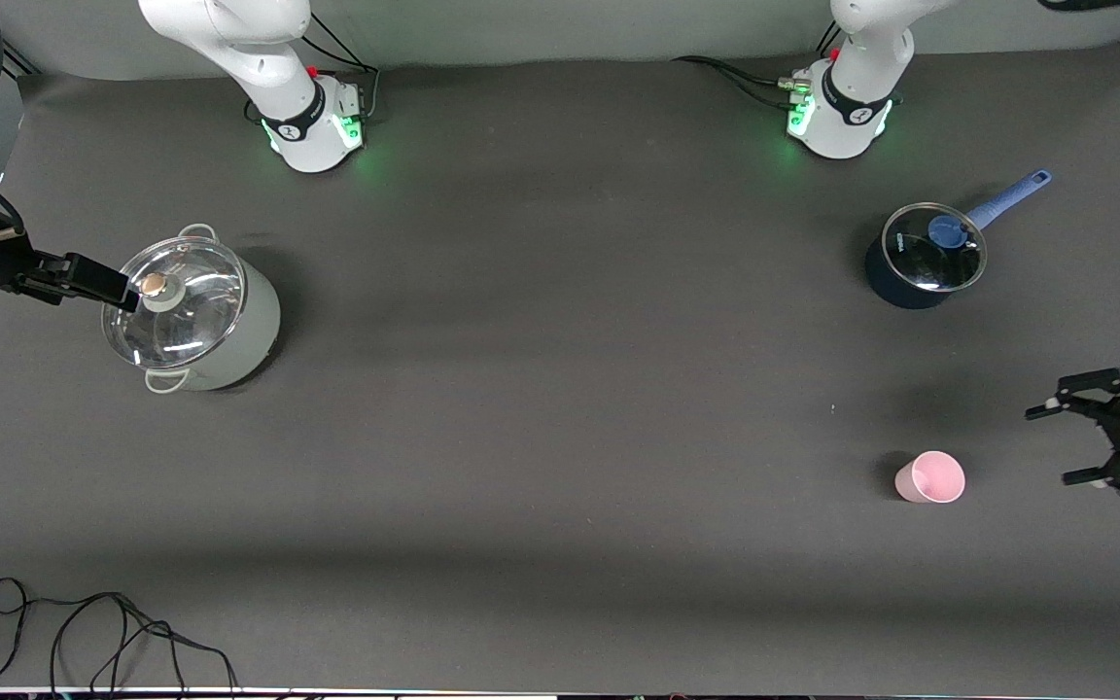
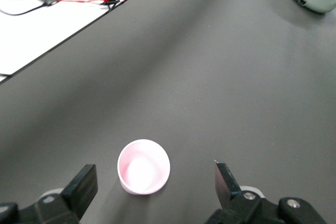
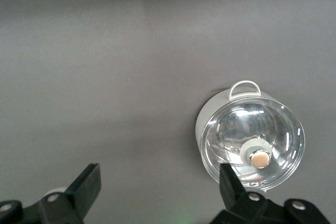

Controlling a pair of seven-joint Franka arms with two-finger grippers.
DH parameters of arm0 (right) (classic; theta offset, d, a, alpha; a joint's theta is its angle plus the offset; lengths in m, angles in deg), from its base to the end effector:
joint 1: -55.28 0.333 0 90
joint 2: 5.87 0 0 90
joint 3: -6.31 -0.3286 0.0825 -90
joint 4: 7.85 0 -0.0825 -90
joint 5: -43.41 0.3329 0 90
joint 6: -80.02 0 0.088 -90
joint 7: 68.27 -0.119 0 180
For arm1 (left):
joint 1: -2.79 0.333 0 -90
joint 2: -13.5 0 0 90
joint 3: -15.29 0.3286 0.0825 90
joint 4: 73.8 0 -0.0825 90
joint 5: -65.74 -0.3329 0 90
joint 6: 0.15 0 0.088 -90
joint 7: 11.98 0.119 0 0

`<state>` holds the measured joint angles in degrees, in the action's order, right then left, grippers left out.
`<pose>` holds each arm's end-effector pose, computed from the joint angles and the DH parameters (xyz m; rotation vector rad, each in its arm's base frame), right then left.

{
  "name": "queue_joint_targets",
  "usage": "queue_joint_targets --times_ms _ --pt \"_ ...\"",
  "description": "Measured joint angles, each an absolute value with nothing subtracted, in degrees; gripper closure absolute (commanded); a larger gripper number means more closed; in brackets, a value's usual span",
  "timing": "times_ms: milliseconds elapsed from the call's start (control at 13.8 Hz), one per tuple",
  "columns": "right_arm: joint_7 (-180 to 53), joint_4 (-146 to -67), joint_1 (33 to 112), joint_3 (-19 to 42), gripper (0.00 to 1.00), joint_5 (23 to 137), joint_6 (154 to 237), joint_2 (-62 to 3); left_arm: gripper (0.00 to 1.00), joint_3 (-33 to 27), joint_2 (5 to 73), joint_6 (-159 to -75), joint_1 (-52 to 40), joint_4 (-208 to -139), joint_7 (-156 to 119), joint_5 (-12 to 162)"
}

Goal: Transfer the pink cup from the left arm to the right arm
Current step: 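Lower the open left gripper around the pink cup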

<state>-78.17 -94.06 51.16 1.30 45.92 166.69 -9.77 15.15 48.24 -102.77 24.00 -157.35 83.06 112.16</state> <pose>0.5182 0.0117 0.6133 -3.0867 0.2413 0.0994 0.6356 0.1700 0.3591 2.1479 -1.1601 0.6566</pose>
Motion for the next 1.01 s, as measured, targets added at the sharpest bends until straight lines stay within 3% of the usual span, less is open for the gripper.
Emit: queue_joint_targets --times_ms 1012 --pt "-78.2 -94.2 51.2 1.0 0.0 45.9 166.6 -10.0 0.0 14.9 64.5 -103.2 31.9 -164.7 130.1 134.3"
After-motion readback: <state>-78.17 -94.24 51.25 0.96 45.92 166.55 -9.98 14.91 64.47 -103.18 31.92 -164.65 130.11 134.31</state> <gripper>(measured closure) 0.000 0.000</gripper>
